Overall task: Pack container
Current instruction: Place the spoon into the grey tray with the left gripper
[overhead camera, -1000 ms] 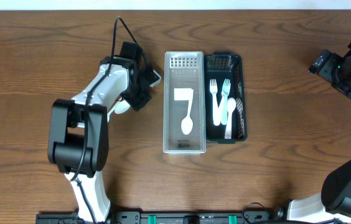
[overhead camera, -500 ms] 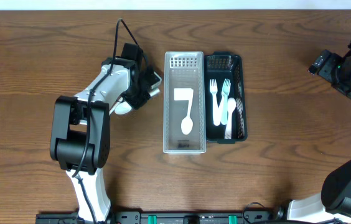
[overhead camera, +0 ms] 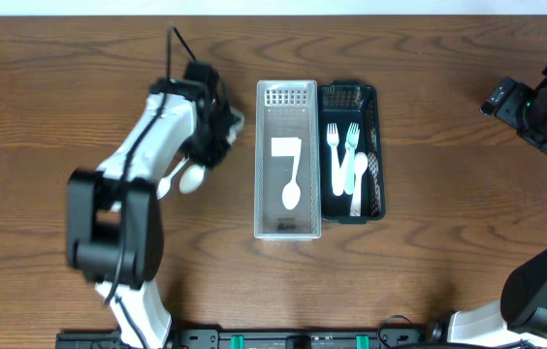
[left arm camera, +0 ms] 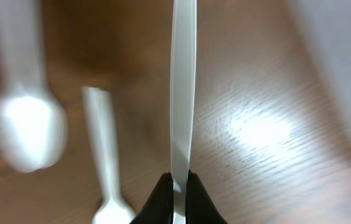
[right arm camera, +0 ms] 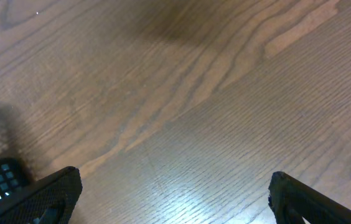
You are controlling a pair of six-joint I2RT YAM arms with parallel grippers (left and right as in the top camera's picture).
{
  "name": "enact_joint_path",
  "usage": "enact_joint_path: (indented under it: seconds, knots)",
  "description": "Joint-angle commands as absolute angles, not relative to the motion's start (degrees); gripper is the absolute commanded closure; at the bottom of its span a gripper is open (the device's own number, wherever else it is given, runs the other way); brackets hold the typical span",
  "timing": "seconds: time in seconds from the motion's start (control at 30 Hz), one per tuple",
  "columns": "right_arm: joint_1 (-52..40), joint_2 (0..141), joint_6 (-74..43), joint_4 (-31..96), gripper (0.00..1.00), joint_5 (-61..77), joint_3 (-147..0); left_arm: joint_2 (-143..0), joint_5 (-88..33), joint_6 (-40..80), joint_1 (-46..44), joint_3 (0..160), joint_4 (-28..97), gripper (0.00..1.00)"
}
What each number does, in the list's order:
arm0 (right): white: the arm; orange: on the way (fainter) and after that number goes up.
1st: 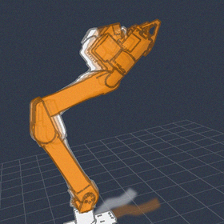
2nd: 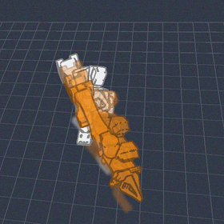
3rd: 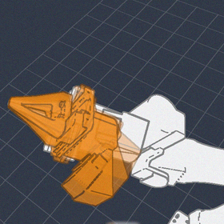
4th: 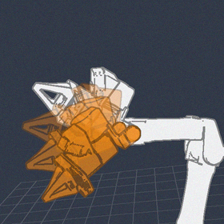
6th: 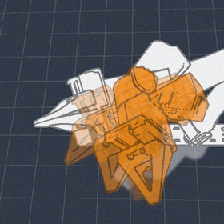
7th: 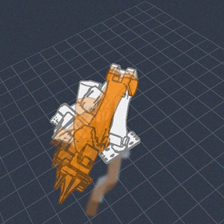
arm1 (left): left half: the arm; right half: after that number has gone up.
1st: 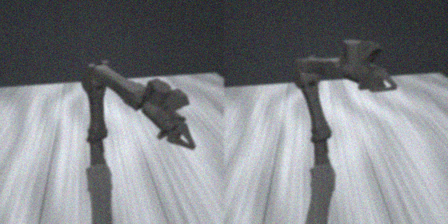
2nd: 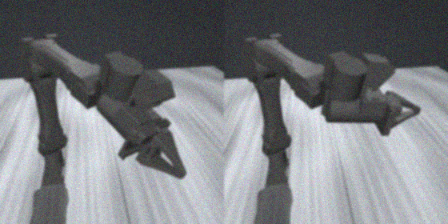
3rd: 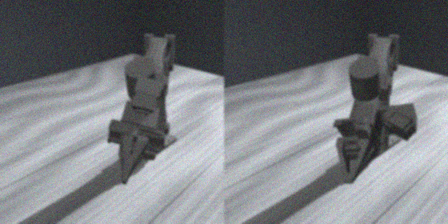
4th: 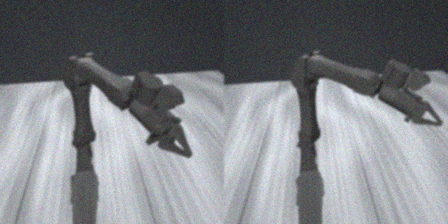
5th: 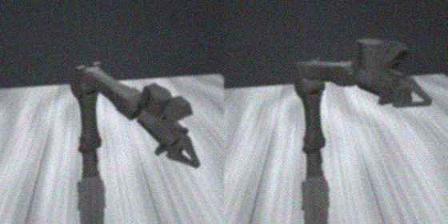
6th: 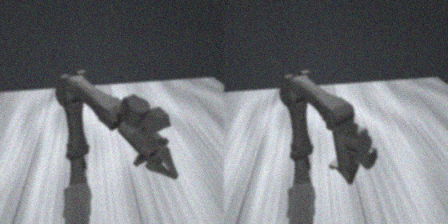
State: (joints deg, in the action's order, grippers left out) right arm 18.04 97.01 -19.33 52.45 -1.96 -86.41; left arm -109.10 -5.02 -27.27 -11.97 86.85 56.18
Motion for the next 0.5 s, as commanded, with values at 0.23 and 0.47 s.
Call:
enact_joint_path:
  seconds: [0.23,0.47]
  knots:
    - [18.4,96.8,-20.3,52.3,0.01,-2.1,-86.4,-94.0,-6.2,-2.3,-25.2,91.9,52.6,0.94]
    - [18.4,96.8,-20.3,52.3,0.01,-2.1,-86.4,-101.2,-2.3,8.5,-32.2,87.1,51.3,0.94]
